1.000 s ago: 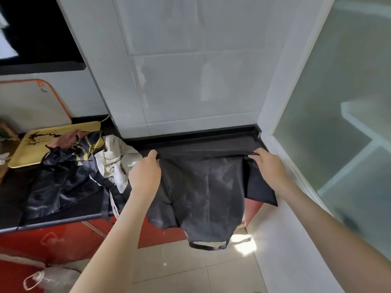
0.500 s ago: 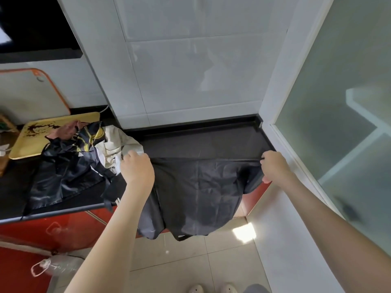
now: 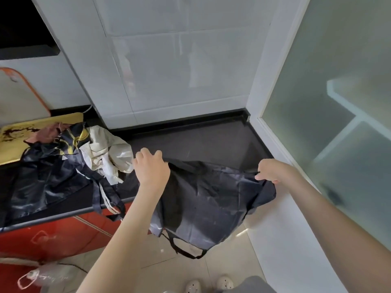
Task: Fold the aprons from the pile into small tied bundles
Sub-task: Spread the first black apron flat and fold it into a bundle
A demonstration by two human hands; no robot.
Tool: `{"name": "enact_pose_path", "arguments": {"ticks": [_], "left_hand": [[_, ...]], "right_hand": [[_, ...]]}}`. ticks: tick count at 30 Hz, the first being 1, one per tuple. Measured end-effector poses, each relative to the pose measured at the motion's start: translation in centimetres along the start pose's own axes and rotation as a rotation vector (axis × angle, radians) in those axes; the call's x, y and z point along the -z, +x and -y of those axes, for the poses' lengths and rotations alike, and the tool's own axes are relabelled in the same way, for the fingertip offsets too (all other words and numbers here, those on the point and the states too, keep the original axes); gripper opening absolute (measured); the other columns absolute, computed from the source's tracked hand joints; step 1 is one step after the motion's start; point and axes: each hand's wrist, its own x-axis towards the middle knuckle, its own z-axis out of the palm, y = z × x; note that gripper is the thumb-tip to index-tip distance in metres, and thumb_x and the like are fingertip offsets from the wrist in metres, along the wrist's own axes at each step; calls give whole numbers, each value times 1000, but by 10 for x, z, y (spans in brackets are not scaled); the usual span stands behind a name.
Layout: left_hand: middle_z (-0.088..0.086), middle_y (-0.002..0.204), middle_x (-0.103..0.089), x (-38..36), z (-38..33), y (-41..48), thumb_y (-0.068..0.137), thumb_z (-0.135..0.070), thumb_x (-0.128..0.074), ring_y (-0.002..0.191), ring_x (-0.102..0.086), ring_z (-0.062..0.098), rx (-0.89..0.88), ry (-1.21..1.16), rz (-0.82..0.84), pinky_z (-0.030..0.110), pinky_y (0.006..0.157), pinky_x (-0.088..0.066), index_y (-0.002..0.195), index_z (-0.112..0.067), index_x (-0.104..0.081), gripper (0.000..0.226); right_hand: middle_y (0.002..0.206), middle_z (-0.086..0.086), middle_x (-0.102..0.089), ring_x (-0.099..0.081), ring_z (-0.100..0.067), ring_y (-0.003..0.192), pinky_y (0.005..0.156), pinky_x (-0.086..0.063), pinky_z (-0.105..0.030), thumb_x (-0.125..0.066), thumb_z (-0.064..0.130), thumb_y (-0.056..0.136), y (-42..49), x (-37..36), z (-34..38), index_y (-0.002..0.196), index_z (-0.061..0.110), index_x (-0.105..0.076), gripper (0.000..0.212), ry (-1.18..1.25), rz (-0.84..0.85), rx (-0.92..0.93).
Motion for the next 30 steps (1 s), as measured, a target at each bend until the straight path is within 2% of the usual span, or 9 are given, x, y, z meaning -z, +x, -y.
{"name": "enact_pose_path", "arguments": {"ticks": [3, 5, 10, 14, 16, 20, 23, 27, 30], "left_hand": [[17, 119, -47, -9, -13, 1, 101, -30, -40, 110, -44, 33, 0, -58, -2, 40, 94, -35, 120, -13, -61, 33], [17, 118, -46, -15, -19, 3, 102, -30, -38, 109, -42, 34, 25, -116, -9, 41, 95, -33, 118, -11, -62, 35], [16, 114, -45, -27, -17, 0, 102, -26, -40, 107, -39, 36, 96, -246, -78, 45, 95, -30, 113, -7, -65, 34], [20, 110, -51, -23, -12, -5, 102, -26, -41, 104, -41, 41, 164, -399, -225, 49, 89, -31, 110, -3, -63, 33], [23, 97, -58, -18, -2, -4, 101, -23, -45, 93, -48, 43, 92, -386, -325, 48, 77, -35, 102, 0, -63, 30], [23, 76, -66, -30, 36, 2, 102, -24, -42, 76, -59, 40, -68, -49, -57, 40, 68, -37, 92, 1, -62, 34], [23, 74, -65, -32, 57, -3, 100, -25, -46, 74, -59, 39, -15, 0, -65, 37, 65, -29, 92, 1, -65, 34], [18, 89, -68, -29, 76, -6, 99, -32, -46, 93, -55, 36, 41, 123, 5, 41, 77, -33, 100, -4, -69, 36], [11, 111, -62, -20, 87, -10, 97, -20, -47, 111, -45, 32, 164, 166, 78, 40, 86, -29, 118, -16, -61, 26]], "right_hand": [[54, -7, -41, -37, -20, 44, 50, -28, -24, -56, 23, 89, -7, -3, -16, 69, 5, -47, 29, 50, 48, 22], [72, -13, -61, -49, -22, 53, 56, -39, -25, -59, 26, 83, -12, -9, -34, 99, 3, -65, 28, 78, 74, 29], [130, -10, -57, -56, -28, 112, 94, -46, -31, -51, 17, 93, -14, -22, -69, 142, 29, -46, 51, 121, -45, -9], [99, -21, -63, -58, -38, 94, 77, -43, -37, -51, 19, 98, -3, -23, -59, 101, -3, -62, 25, 351, -465, -37], [74, -15, -54, -51, -36, 75, 63, -37, -38, -48, 17, 99, -3, -26, -45, 79, 1, -49, 26, 453, -672, -9], [76, -1, -53, -48, -25, 69, 53, -32, -31, -40, -6, 92, 2, -39, -28, 76, 5, -45, 20, 458, -593, -47], [89, -10, -62, -56, -33, 84, 70, -47, -36, -37, -10, 85, 10, -34, -12, 80, 5, -51, 21, 471, -660, -48], [72, -5, -43, -47, -30, 71, 61, -35, -36, -40, -6, 88, 17, -19, 0, 63, 14, -32, 33, 422, -691, 40], [90, -14, -48, -47, -32, 78, 65, -33, -35, -42, 3, 96, 14, -1, 11, 75, 5, -45, 21, 413, -760, 153]]}}
